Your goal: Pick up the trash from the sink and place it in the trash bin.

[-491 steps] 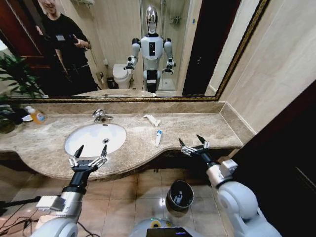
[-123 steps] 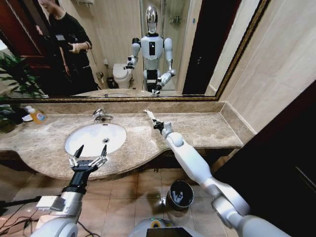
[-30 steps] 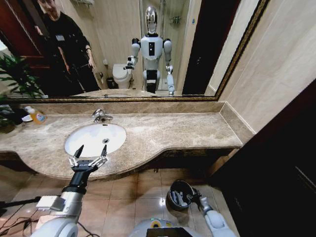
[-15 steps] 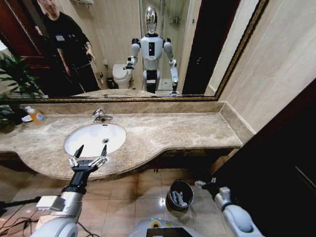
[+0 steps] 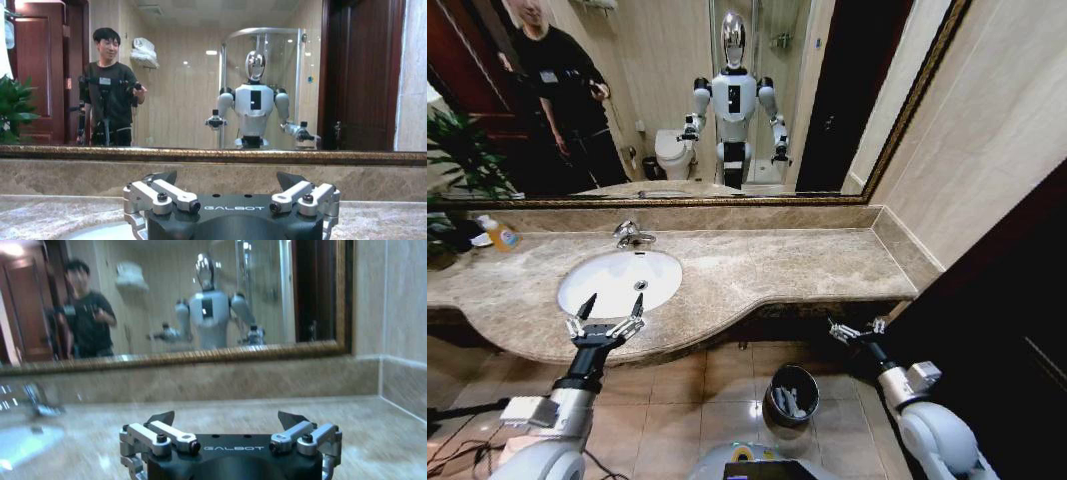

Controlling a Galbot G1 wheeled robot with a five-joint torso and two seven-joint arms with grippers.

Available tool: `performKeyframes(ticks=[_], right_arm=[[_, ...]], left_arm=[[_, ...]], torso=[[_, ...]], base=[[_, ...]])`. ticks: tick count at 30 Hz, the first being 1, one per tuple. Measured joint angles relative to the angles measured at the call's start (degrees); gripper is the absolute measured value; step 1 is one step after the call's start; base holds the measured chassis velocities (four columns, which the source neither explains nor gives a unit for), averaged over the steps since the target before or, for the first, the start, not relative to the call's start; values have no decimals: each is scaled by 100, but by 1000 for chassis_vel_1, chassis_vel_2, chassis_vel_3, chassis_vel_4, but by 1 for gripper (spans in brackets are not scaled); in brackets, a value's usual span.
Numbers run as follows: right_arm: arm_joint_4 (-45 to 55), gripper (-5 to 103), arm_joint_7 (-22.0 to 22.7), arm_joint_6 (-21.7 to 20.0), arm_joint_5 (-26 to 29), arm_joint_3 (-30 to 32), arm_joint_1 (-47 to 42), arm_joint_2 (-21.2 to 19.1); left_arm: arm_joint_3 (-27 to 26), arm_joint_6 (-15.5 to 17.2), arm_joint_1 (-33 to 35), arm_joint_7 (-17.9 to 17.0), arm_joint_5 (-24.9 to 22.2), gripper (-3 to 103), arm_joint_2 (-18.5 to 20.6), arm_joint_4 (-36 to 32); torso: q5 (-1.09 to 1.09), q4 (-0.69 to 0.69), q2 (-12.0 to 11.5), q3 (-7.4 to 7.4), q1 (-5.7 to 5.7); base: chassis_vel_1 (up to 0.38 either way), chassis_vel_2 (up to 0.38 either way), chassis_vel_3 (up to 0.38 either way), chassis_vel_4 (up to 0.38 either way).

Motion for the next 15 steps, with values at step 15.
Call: performKeyframes(ticks=[15], right_arm=[[396,100,39,-465,-551,-129,429,583]], left_arm=[[0,0,0,0,0,100,0,0]], torso=[[0,0,0,0,0]], base=[[0,0,0,0]])
